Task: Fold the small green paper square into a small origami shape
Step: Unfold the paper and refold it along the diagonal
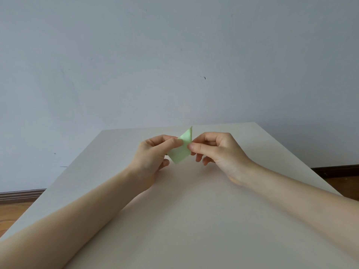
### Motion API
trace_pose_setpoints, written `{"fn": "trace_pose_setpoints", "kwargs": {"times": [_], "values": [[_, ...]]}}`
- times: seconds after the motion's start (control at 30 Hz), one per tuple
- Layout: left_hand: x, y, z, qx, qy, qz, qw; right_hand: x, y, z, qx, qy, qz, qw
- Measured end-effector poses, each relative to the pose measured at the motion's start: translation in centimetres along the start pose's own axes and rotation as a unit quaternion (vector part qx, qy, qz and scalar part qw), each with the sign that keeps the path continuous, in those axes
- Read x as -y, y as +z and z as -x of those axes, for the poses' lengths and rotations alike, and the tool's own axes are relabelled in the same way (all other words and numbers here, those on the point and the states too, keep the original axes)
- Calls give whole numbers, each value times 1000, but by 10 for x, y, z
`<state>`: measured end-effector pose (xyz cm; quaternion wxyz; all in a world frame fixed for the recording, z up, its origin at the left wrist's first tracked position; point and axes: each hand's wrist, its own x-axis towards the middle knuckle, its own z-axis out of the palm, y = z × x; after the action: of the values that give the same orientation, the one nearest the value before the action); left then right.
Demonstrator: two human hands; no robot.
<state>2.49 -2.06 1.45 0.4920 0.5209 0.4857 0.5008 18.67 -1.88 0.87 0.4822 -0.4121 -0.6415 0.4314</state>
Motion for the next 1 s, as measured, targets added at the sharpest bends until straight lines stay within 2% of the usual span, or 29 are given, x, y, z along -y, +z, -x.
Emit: {"fn": "trace_pose_setpoints", "kwargs": {"times": [0.37,1.0], "values": [[6,6,-2,-48,31,39,998,0,4,-2,-7,3,12,1000],[11,4,-7,-123,19,98,987,-2,8,-3,14,94,-31,995]]}}
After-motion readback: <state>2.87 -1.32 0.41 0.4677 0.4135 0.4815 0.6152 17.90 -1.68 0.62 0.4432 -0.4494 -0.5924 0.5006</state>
